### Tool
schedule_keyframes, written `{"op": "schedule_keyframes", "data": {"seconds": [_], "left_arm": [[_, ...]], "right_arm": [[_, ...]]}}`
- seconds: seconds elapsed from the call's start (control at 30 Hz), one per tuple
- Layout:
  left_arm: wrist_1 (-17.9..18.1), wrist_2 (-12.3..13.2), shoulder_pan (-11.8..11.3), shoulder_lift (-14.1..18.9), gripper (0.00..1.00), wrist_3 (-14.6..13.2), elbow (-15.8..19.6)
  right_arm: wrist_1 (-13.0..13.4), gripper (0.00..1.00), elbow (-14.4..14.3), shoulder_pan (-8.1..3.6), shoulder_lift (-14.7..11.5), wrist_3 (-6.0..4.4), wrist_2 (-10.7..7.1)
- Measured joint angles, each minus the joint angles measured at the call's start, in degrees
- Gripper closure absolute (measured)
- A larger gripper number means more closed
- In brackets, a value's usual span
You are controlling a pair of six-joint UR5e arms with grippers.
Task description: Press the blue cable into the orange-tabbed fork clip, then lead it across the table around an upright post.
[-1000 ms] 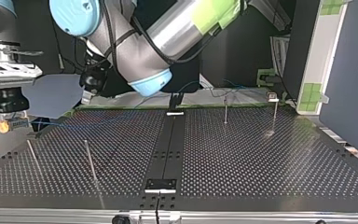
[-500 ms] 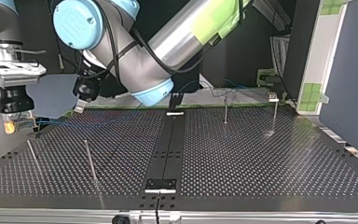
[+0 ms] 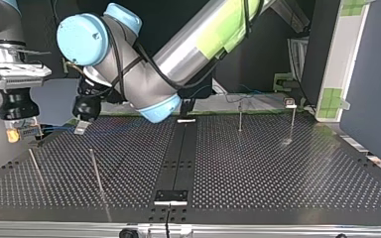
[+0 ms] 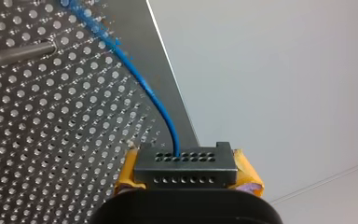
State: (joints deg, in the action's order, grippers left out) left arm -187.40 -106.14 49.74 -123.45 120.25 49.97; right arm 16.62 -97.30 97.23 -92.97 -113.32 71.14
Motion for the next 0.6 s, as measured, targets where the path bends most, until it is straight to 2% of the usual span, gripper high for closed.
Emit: {"op": "schedule_keyframes", "data": {"seconds": [0.2, 0.6], "left_arm": [[0.0, -0.8, -0.5, -0.5, 0.01, 1.8, -0.9], [0.8, -1.9, -1.9, -1.7, 0.01, 2.0, -2.8]], "right_arm": [[0.0, 1.00, 0.1, 0.09, -0.2, -0.08, -0.36], [0.1, 1.00, 0.1, 0.45, -0.4, 0.08, -0.55]]}}
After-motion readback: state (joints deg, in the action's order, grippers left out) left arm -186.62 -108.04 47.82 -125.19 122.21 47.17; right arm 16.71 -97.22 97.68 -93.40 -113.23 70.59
